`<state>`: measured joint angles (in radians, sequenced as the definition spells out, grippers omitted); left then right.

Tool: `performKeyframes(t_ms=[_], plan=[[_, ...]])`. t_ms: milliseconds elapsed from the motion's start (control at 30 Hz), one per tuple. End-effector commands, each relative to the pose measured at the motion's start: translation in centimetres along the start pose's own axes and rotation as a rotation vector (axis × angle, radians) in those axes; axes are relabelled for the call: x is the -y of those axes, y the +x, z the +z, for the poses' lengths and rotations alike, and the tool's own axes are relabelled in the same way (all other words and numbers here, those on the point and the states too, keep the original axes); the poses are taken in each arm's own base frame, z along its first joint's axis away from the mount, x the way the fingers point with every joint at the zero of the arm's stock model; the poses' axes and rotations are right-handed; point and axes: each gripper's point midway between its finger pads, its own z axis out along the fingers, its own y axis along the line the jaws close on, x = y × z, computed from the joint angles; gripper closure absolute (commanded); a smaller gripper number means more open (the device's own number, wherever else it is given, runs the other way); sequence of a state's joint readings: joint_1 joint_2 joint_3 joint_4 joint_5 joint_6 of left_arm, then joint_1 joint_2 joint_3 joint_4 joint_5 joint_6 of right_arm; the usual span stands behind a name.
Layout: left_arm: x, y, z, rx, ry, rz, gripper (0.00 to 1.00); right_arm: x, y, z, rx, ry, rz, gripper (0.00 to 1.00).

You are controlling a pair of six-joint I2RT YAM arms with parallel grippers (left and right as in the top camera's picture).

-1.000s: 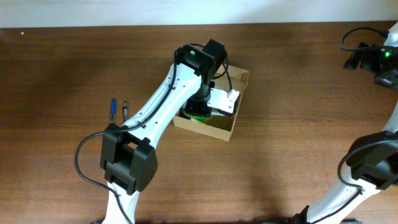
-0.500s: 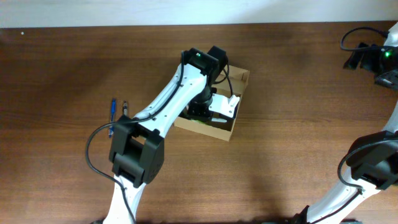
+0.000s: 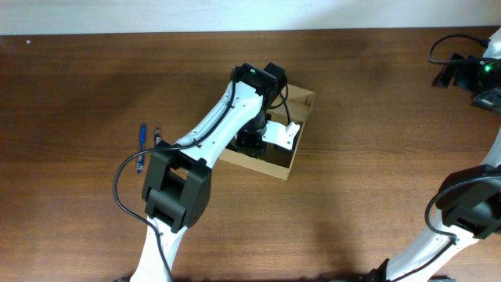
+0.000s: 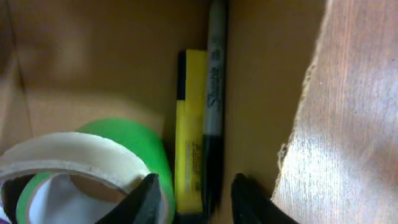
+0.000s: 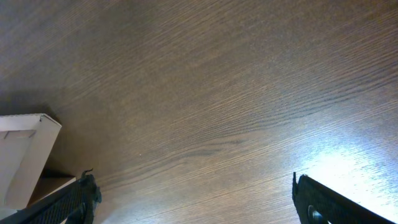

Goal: Pack container
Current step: 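Return the left gripper to the pens and grasp the blue pen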

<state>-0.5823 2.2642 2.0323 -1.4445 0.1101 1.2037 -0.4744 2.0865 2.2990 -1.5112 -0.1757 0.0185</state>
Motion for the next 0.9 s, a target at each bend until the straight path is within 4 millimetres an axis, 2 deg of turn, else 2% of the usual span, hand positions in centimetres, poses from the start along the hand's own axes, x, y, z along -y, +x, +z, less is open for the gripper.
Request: performKeyframes(t_ms=[0, 67, 100, 133, 200, 267, 300, 333, 367, 400, 433, 467, 533, 600, 700, 800, 867], plan=[[-0.5, -0.6, -5.4, 0.05, -0.175, -0.096, 0.55, -0.2, 0.1, 0.0, -0.003, -0.009, -0.004, 0.01], [-0.8, -1.1, -9.1, 0.112, -0.29, -0.149, 0.5, -0.2, 0.1, 0.0, -0.003, -0.009, -0.004, 0.01], [-0.7, -1.3, -13.0, 0.181, -0.402, -0.197, 0.49, -0.2, 0.1, 0.0, -0.003, -0.009, -0.004, 0.02], [-0.7, -1.1, -15.5, 0.225, -0.47, -0.238, 0.45, -0.2, 0.1, 0.0, -0.003, -0.009, -0.004, 0.01], [-0.6, 0.0, -18.9, 0.277, -0.57, -0.322, 0.43, -0.2, 0.1, 0.0, -0.003, -0.009, -0.004, 0.01], [-0.6, 2.5, -22.4, 0.308, -0.688, -0.445, 0.43, -0.2, 0.1, 0.0, -0.003, -0.009, -0.004, 0.01], [-0.9, 5.2, -24.5, 0.324, -0.775, -0.573, 0.43, -0.2, 0.1, 0.0, -0.003, -0.009, -0.004, 0.01], [-1.2, 7.6, -25.6, 0.332, -0.836, -0.704, 0.43, -0.2, 0.1, 0.0, -0.003, -0.009, -0.004, 0.01], [-1.3, 11.0, -26.6, 0.335, -0.906, -0.892, 0.43, -0.2, 0.1, 0.0, -0.003, -0.009, -0.004, 0.01], [-1.3, 13.5, -26.8, 0.337, -0.942, -1.029, 0.44, -0.2, 0.1, 0.0, -0.003, -0.009, -0.004, 0.01], [-1.1, 16.0, -26.6, 0.344, -0.961, -1.174, 0.44, -0.2, 0.1, 0.0, -0.003, -0.009, -0.004, 0.01], [-0.4, 20.2, -24.8, 0.342, -0.936, -1.4, 0.44, -0.2, 0.1, 0.0, -0.003, -0.009, -0.004, 0.01], [0.7, 23.9, -21.4, 0.292, -0.869, -1.581, 0.45, -0.2, 0.1, 0.0, -0.003, -0.009, -0.004, 0.01], [1.5, 26.1, -18.0, 0.246, -0.796, -1.666, 0.46, -0.2, 0.1, 0.0, -0.003, -0.009, -0.004, 0.01], [2.5, 28.0, -12.3, 0.204, -0.682, -1.745, 0.46, -0.2, 0.1, 0.0, -0.003, -0.009, -0.004, 0.01], [3.9, 29.2, -7.0, 0.135, -0.569, -1.809, 0.46, -0.2, 0.1, 0.0, -0.003, -0.009, -0.004, 0.01], [4.2, 29.2, -4.4, 0.139, -0.491, -1.832, 0.46, -0.2, 0.1, 0.0, -0.003, -0.009, -0.004, 0.01]])
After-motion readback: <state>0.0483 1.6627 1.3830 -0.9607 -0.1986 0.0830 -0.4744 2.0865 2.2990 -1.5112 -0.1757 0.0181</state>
